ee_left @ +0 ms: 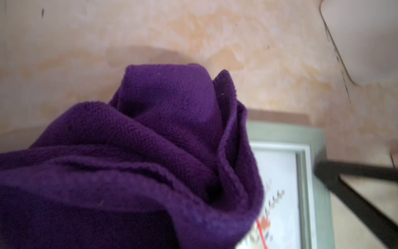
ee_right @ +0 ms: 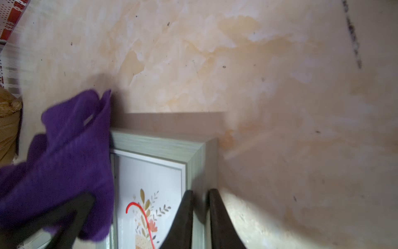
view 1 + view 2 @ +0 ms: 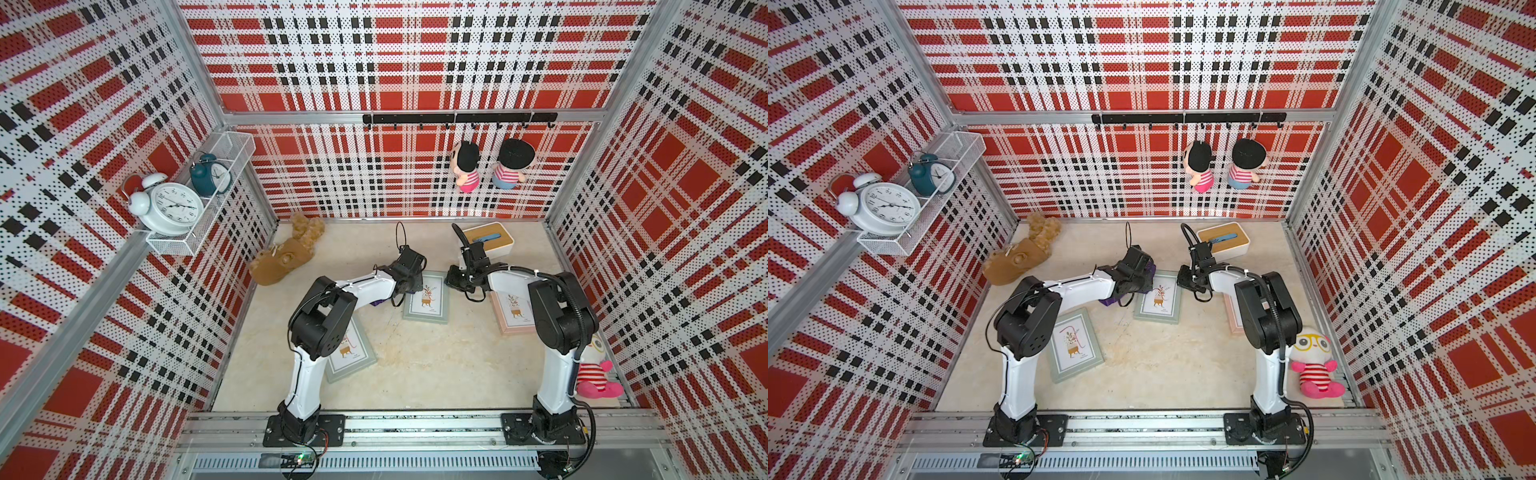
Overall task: Wipe the picture frame with a cloth
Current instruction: Wipe the dirt from the picture frame.
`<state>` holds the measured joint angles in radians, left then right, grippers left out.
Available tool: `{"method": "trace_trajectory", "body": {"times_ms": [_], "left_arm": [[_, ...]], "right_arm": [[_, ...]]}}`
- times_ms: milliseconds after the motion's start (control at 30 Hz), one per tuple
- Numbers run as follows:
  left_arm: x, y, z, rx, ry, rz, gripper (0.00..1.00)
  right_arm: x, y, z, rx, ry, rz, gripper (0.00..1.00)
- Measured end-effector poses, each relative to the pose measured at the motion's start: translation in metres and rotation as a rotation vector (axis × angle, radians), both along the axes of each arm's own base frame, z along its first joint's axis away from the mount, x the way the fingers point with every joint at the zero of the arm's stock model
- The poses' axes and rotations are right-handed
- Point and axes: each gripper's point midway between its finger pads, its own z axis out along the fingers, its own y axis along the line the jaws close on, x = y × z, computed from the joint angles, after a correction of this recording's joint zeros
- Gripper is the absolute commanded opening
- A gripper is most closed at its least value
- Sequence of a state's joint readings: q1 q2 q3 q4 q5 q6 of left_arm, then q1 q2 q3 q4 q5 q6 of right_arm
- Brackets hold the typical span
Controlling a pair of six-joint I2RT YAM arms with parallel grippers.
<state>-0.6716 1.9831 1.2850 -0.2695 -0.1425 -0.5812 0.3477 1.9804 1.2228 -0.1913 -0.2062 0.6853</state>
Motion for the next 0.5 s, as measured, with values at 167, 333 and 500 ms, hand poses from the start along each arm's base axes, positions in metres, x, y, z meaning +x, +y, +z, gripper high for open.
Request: {"method": "trace_trajectory", "body": {"times_ms": [167, 333, 500], "left_arm": [[-0.057, 0.014, 0.003, -0.023, 0.050, -0.014, 0.00], [-0.039, 0.013, 0.006, -0.081, 0.074, 0.026, 0.00], [0.038, -0.002, 0.010, -0.090, 0.027, 0.063, 0.00]], "right_arm": [[0.000, 0.000, 0.000, 0.000, -0.001, 0.000, 0.17], [0.000, 0.000, 0.001, -0.007, -0.002, 0.006, 0.17], [0.001, -0.001, 0.000, -0.011, -0.002, 0.007, 0.17]]}}
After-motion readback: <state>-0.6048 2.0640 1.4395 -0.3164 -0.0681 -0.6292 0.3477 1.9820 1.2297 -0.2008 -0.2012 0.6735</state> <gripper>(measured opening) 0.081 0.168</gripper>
